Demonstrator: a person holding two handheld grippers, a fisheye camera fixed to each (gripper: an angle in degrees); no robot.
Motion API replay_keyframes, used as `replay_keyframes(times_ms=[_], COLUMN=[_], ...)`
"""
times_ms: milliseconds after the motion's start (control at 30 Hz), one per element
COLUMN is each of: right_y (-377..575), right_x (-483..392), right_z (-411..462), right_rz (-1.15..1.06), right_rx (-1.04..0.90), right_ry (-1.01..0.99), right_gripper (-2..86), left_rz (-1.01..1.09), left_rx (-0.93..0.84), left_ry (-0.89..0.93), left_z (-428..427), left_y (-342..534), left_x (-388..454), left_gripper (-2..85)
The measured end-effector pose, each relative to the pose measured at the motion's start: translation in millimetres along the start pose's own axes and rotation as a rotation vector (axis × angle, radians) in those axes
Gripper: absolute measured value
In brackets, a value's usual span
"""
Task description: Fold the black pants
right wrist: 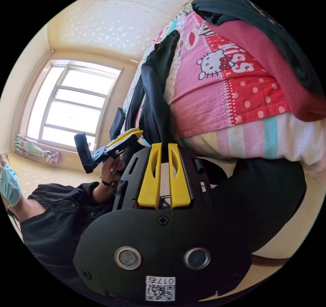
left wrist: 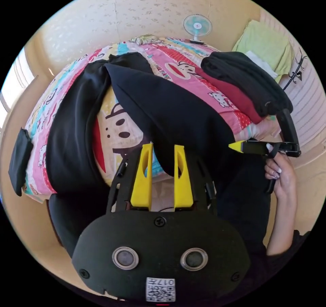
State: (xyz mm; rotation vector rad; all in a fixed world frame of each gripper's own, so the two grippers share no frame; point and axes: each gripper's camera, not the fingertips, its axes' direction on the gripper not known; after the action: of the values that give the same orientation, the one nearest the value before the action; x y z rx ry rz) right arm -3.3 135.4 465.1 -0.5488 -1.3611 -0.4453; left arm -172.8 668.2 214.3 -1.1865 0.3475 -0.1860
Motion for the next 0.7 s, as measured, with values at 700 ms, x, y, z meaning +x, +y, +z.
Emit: replay_keyframes(times_ms=[700], right_y=[-2], right_x=[3], right_z=[-3], right_rz=[0.032], right_rx=[0.013], right_ry=[-0.027], right_gripper=[3.1], left_rz=[0.046], left_rx=[-0.08], left_ry=[0.201], left_z=[51], left_y=[11], left_x=[-45], left_gripper=[1.2])
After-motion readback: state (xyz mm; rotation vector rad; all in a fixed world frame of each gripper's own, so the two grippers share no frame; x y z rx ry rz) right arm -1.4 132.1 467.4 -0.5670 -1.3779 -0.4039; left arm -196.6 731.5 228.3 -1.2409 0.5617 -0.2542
